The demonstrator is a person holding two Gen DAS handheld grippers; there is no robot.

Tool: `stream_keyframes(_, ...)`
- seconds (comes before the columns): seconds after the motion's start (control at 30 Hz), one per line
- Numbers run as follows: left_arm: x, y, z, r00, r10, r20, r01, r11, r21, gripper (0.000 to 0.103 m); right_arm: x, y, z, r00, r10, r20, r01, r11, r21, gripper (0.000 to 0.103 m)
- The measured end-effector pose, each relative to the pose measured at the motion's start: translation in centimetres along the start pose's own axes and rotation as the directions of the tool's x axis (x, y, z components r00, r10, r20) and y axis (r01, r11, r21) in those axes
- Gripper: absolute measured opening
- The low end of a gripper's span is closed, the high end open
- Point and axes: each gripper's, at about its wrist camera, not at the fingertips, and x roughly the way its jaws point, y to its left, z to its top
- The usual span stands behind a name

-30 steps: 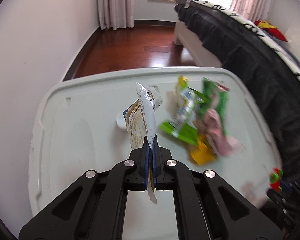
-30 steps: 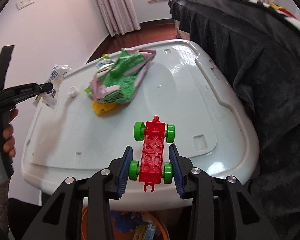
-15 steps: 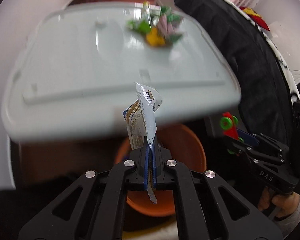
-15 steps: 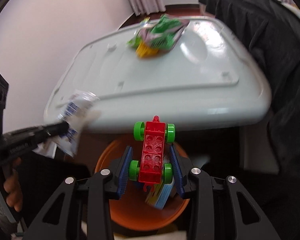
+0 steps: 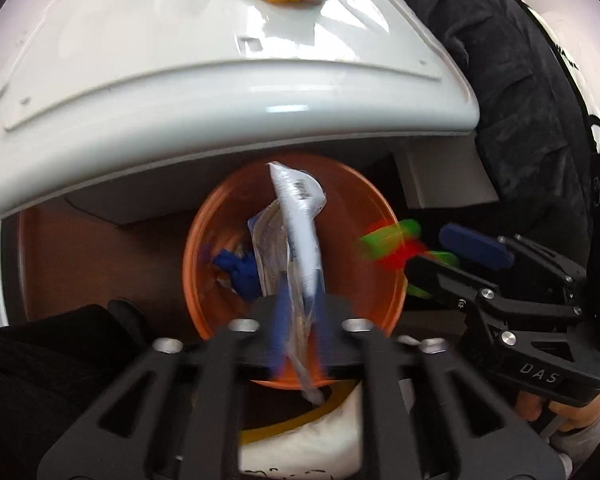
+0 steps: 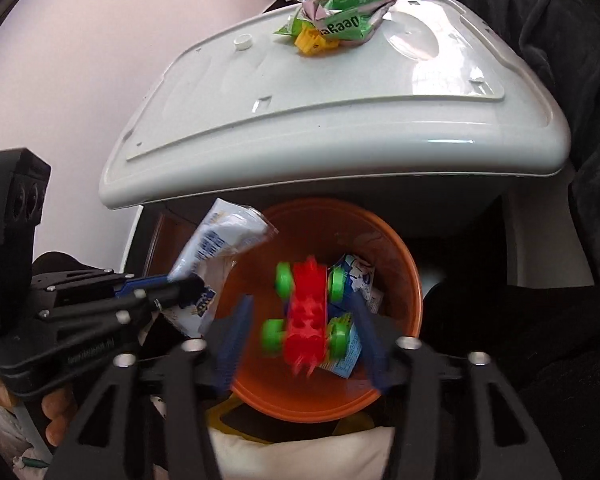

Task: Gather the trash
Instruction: 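Carry the car and packet over the orange bucket and open both grippers, then grasp the green-pink wet wipes bag with the right gripper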

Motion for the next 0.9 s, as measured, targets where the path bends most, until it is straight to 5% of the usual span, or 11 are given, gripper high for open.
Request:
stream_keyframes(0.47, -2.4, 2.6, 0.8, 0.992, 0.004, 0.125, 0.01, 0.994, -0.108, 0.068, -1.1, -0.2, 1.7, 0.998, -0.032, 0.047, 0.032, 0.999, 0.003, 0.072)
stream_keyframes(0.6, -3.7, 3.5, 1.5, 0.981, 0.011, 0.196, 0.016, 0.991, -0.136, 0.077, -2.4, 0.1, 5.2, 0.991, -0.057, 0.123, 0.058, 0.998, -0.003, 0.08)
stream_keyframes(0.9, -3.7, 5.5, 3.1, 0.969, 0.028, 0.246, 0.015, 0.985, -0.172, 0.078, -3.9, 2.4, 17.4, 0.946, -0.131, 0.295, 0.142, 0.99, -0.016, 0.091)
